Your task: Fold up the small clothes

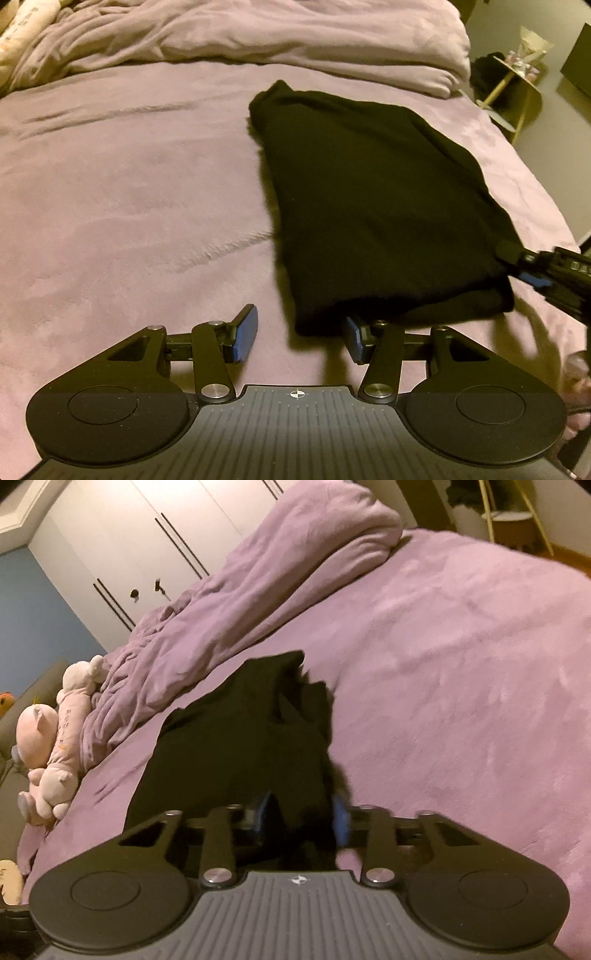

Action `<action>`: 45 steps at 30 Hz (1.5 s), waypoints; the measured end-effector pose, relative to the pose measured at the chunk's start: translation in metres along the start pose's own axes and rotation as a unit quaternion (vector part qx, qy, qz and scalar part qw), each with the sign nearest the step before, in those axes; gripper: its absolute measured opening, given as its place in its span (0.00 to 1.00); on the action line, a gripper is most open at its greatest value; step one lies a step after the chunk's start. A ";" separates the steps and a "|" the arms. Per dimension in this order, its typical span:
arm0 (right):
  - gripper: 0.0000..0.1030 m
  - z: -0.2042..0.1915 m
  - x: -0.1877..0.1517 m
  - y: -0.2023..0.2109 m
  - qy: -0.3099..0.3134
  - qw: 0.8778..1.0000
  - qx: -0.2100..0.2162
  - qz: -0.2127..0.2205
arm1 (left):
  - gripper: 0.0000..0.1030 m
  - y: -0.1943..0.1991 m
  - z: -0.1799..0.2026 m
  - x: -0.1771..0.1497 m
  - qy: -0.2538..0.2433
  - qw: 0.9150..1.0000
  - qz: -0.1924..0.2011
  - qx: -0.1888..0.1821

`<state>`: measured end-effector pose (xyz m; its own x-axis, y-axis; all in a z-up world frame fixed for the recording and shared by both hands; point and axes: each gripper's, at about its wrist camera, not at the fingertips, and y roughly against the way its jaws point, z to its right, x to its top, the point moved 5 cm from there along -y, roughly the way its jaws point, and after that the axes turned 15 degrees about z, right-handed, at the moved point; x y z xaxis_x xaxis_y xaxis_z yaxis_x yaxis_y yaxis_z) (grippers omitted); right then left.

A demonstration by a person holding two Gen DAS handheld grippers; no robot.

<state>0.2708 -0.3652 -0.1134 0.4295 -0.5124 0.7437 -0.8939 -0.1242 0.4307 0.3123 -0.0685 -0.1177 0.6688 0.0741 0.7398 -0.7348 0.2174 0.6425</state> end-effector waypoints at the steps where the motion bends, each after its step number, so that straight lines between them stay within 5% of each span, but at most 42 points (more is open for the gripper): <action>1: 0.20 0.001 0.002 0.001 -0.007 1.000 0.001 0.004 | 0.52 0.000 0.000 0.000 0.003 1.000 0.001 0.001; 10: 0.16 -0.001 0.009 0.011 -0.069 0.996 0.053 0.016 | 0.52 0.005 -0.007 0.002 0.016 1.000 0.003 0.011; 17: 0.21 -0.009 0.000 -0.004 -0.034 0.998 0.046 -0.014 | 0.52 0.007 -0.010 0.005 0.027 1.000 0.004 0.010; 22: 0.11 -0.021 0.002 0.000 -0.001 0.999 0.049 -0.003 | 0.52 0.013 -0.021 0.010 0.049 0.999 0.013 0.006; 27: 0.09 -0.009 0.000 0.014 -0.100 0.989 0.110 0.000 | 0.53 0.021 -0.037 0.008 0.056 0.998 0.018 0.000; 35: 0.09 0.001 -0.025 0.004 -0.015 0.997 0.053 -0.050 | 0.53 0.026 -0.043 0.006 0.041 0.999 0.008 -0.007; 40: 0.21 -0.010 0.007 0.023 0.068 0.997 0.044 -0.001 | 0.52 0.053 -0.057 0.014 0.007 1.000 0.025 -0.007; 42: 0.41 -0.007 0.023 0.029 0.079 0.996 0.031 0.030 | 0.53 0.059 -0.064 0.022 0.011 0.999 0.040 -0.004; 45: 0.40 -0.011 0.039 0.021 0.092 0.994 0.015 0.053 | 0.53 0.052 -0.065 0.033 0.021 0.998 0.051 -0.008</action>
<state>0.2697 -0.3782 -0.0697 0.3468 -0.3601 0.8660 -0.9375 -0.1048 0.3319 0.3034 0.0080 -0.0728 0.5947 0.1379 0.7921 -0.7979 0.2227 0.5602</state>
